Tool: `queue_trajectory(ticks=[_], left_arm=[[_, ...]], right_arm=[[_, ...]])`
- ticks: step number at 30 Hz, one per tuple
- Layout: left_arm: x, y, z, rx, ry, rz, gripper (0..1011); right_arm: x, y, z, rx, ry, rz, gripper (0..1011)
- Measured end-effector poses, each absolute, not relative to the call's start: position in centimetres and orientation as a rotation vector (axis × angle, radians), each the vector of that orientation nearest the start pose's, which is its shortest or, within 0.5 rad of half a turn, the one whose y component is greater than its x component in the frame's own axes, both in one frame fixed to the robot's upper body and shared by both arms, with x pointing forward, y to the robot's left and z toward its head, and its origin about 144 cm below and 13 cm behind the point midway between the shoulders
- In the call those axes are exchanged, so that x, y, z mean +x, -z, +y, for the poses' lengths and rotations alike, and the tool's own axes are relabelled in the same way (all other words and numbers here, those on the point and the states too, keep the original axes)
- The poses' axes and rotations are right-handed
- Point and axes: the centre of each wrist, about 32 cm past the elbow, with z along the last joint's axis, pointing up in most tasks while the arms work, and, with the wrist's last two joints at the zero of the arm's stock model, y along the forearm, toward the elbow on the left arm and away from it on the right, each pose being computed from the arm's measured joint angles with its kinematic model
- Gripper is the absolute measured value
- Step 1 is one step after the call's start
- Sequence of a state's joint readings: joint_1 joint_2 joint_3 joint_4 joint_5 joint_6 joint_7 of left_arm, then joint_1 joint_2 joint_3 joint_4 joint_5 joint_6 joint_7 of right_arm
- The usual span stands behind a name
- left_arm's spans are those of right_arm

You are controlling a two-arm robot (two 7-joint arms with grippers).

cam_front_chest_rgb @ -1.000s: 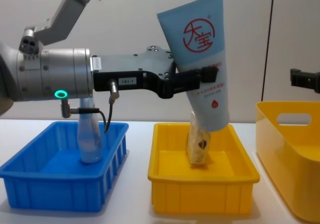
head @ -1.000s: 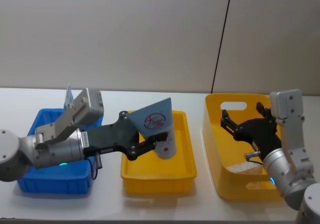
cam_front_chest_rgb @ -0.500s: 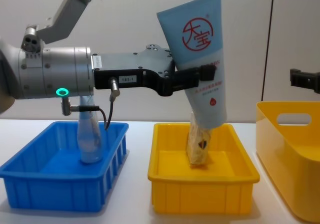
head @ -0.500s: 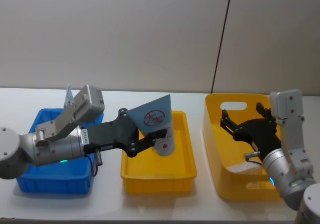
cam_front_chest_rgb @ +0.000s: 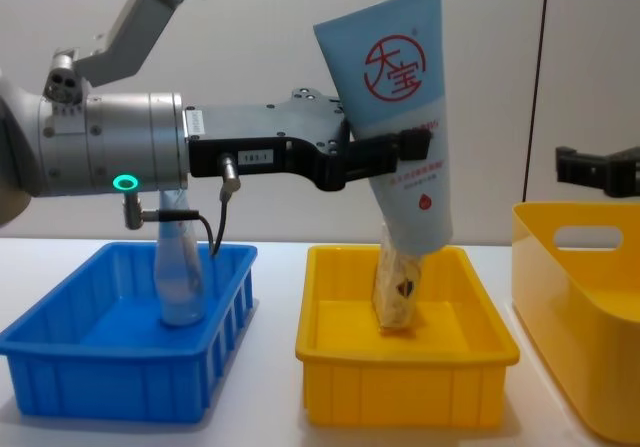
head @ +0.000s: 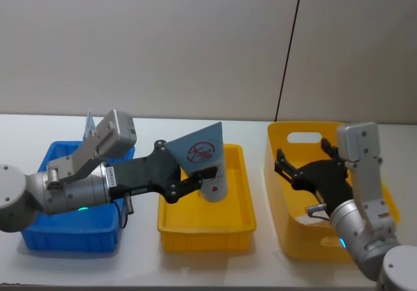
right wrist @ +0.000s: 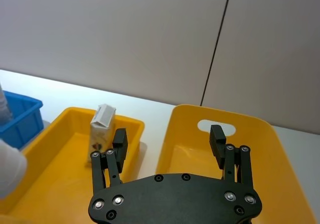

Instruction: Bimanual collaborative sorting of washing and personal care products

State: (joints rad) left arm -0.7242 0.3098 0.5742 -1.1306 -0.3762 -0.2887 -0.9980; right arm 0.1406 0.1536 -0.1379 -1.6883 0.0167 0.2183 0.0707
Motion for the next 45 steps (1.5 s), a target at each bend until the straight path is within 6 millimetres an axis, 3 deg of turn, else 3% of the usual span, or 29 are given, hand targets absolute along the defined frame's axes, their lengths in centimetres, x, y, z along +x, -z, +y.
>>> queue_trajectory(ticks=[25,45], left_arm=[[62.2,-126.2,20.7,0.023,-0.204,-0.43,300],[62.2,-126.2,20.7,0.023,-0.204,-0.43,301]], right_arm=[[47.5,-120.7,-19.3,-0.143,1.202,-0.126,1002],[45.8,-121.1,-20.3,-0.165,1.083,-0.138,1002]])
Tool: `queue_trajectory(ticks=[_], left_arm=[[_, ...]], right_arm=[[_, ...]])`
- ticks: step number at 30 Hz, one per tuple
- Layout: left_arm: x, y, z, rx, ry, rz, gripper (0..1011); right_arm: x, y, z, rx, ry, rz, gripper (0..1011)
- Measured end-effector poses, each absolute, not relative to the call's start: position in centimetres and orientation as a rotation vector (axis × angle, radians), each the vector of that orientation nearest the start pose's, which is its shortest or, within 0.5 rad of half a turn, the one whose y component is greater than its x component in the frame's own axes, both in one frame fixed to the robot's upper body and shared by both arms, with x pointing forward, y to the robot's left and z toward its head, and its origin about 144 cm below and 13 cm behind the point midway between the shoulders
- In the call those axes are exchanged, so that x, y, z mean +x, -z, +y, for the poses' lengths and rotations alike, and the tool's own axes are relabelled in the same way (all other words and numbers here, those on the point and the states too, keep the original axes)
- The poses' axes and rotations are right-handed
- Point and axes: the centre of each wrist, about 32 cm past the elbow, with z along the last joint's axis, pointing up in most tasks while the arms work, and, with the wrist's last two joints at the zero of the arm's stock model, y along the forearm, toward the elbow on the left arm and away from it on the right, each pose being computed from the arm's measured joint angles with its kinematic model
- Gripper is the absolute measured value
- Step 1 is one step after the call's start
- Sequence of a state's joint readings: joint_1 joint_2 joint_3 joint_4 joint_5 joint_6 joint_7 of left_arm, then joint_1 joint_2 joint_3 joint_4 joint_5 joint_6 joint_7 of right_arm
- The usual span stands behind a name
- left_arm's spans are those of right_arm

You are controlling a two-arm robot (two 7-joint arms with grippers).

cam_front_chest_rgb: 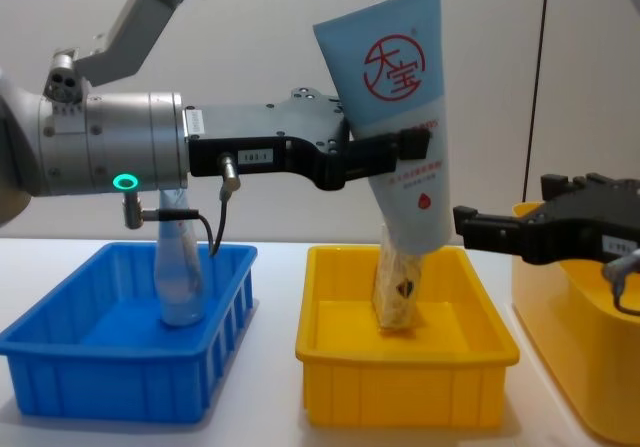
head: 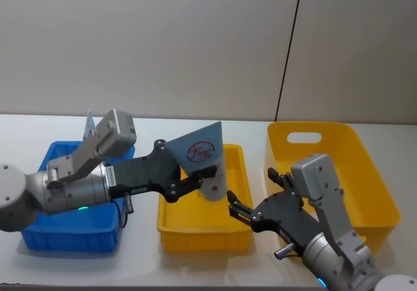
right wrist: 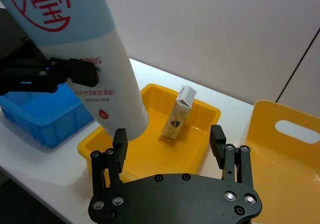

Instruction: Bimanual collaborative sorting of washing and personal care products

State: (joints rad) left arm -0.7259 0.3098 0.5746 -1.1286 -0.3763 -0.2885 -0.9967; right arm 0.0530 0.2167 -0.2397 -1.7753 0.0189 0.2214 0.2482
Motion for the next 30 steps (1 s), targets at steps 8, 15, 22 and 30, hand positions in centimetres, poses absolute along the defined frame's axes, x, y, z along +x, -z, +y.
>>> queue_trajectory(ticks=[8,15,22,30], left_arm=[[62.2,-126.2,20.7,0.023,-0.204,-0.43,300],[62.2,-126.2,20.7,0.023,-0.204,-0.43,301],[62.2,-126.2,20.7,0.023,-0.204,-0.43,300],[62.2,-126.2,20.7,0.023,-0.204,-0.43,300]], right_arm=[[45.8,-121.3,-20.7,-0.173,1.035,-0.143,1002],[46.3,-121.4,-20.7,-0.183,0.982,-0.15,1002],[47.1,-121.4,-20.6,-0.194,0.925,-0.163,1002],[48.1,-121.6,-20.3,-0.207,0.88,-0.182,1002]])
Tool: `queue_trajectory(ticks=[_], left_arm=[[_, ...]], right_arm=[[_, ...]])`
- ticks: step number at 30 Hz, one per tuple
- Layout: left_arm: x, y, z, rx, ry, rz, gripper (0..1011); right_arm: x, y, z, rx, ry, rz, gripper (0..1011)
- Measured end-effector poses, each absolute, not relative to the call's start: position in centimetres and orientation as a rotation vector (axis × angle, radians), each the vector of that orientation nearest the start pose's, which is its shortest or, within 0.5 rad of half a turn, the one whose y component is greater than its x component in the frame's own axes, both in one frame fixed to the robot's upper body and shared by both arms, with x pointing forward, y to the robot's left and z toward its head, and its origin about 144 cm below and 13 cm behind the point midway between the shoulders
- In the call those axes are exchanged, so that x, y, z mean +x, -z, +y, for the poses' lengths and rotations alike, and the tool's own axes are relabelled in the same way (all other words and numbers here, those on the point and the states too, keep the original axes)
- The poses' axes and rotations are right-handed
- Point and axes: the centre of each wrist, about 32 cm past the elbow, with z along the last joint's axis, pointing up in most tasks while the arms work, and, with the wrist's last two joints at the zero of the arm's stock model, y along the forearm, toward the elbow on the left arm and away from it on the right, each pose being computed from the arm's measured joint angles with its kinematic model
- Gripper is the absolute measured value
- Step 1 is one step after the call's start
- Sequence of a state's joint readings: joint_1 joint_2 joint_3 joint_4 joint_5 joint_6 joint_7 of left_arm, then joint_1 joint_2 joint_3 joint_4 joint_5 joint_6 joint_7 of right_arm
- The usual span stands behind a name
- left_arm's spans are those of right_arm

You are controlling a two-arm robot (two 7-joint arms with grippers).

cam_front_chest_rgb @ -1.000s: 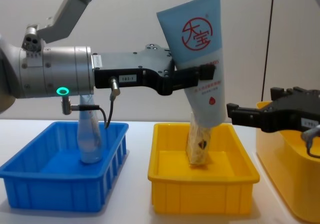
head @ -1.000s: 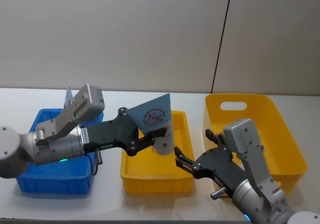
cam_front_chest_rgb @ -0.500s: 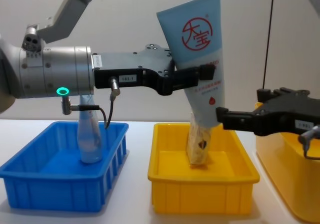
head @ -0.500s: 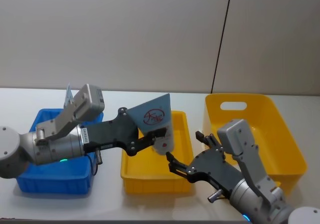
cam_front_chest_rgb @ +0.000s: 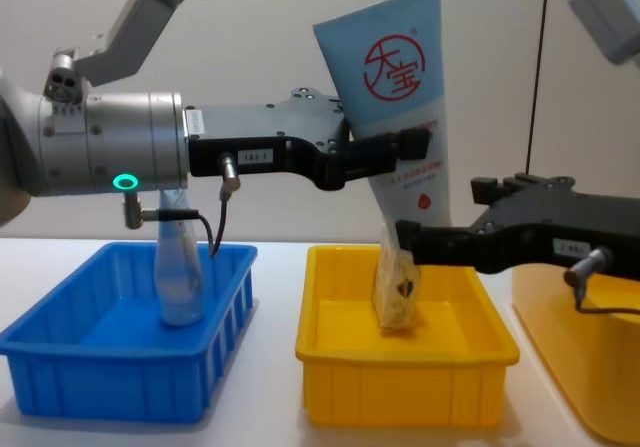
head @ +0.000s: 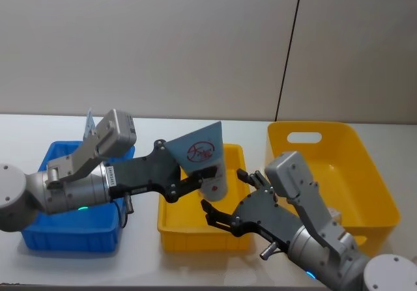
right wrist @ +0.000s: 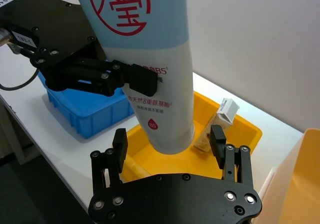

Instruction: Bimanual collaborative sorting of washing and personal care products

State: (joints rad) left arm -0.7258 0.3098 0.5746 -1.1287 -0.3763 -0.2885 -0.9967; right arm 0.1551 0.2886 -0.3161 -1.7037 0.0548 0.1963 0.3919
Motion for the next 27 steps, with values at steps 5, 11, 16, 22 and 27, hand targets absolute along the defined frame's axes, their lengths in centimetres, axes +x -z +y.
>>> queue_trajectory(ticks=[5,11,16,22,27], left_arm=[[62.2,-126.2,20.7,0.024,-0.204,-0.43,301],[62.2,-126.2,20.7,0.023,-0.204,-0.43,300],[62.2,-126.2,20.7,0.023,-0.204,-0.43,300],[62.2,-126.2,20.7,0.023,-0.204,-0.43,300],[62.2,-126.2,20.7,0.023,-0.204,-0.43,300]], right_arm=[[48.8,-121.6,-20.0,-0.219,0.865,-0.199,1002],[49.3,-121.5,-19.7,-0.23,0.859,-0.214,1002],[49.9,-121.4,-19.3,-0.239,0.86,-0.229,1002],[50.3,-121.3,-19.0,-0.244,0.861,-0.237,1002],[50.7,-121.1,-18.7,-0.24,0.868,-0.242,886]])
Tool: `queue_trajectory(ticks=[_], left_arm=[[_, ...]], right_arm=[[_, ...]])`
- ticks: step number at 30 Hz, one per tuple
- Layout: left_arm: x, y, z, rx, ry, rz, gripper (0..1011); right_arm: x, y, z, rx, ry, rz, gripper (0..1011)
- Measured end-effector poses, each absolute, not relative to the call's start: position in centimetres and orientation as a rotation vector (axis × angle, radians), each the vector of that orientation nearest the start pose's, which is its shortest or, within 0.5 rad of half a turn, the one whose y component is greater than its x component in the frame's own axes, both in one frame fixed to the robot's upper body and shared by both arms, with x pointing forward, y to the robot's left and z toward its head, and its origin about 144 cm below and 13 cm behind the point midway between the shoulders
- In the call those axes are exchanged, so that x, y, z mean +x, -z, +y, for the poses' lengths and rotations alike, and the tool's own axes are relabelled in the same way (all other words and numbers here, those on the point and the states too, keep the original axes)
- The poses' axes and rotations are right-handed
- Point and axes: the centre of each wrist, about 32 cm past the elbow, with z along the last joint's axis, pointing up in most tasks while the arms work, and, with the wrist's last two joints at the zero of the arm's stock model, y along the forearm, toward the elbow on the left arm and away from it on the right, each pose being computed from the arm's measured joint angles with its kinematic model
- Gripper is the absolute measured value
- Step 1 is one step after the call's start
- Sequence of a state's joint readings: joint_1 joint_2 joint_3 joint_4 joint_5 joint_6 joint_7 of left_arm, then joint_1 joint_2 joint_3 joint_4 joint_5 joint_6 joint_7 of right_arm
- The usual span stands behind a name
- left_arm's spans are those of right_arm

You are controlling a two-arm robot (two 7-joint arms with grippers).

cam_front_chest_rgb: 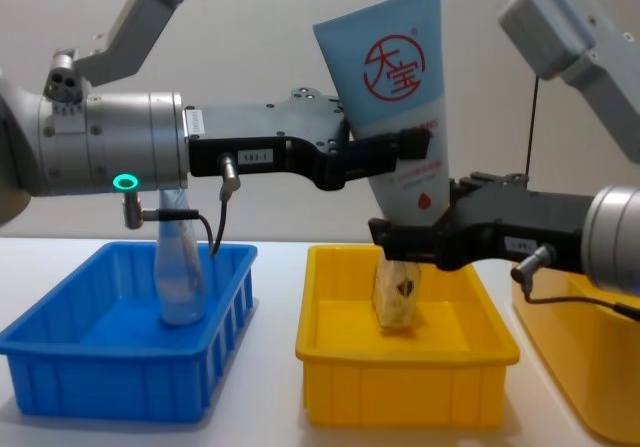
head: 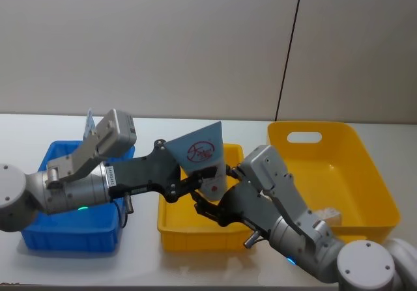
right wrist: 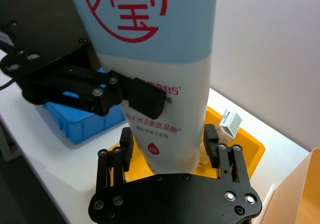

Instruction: Bimanual collaborative sorting of washing and personal care products

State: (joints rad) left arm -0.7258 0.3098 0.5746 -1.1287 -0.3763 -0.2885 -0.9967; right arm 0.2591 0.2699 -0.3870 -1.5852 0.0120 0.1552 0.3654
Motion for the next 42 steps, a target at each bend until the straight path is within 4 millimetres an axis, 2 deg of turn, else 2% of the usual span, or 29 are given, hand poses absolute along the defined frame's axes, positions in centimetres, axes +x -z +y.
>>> queue_trajectory(ticks=[4,9,19,28,29,32,40,42], left_arm=[[62.18,-126.19,20.73,0.023,-0.204,-0.43,301],[62.18,-126.2,20.73,0.023,-0.204,-0.43,300],[62.18,-126.2,20.73,0.022,-0.204,-0.43,301],[62.18,-126.19,20.72,0.024,-0.203,-0.43,574],[62.18,-126.18,20.72,0.024,-0.203,-0.43,633],[62.18,-126.19,20.72,0.024,-0.203,-0.43,692],[62.18,-126.19,20.73,0.024,-0.203,-0.43,945],[62.18,-126.19,20.73,0.024,-0.203,-0.43,977]], right_arm=[[50.89,-121.01,-18.43,-0.234,0.875,-0.243,757],[51.1,-120.88,-18.13,-0.224,0.88,-0.244,657],[51.24,-120.8,-17.77,-0.209,0.886,-0.246,648],[51.24,-120.87,-17.68,-0.198,0.89,-0.25,647],[51.21,-120.9,-17.66,-0.196,0.891,-0.252,648],[51.14,-120.93,-17.65,-0.194,0.892,-0.253,647],[50.75,-121.02,-17.74,-0.182,0.905,-0.255,647],[50.54,-121.04,-17.79,-0.178,0.913,-0.256,647]])
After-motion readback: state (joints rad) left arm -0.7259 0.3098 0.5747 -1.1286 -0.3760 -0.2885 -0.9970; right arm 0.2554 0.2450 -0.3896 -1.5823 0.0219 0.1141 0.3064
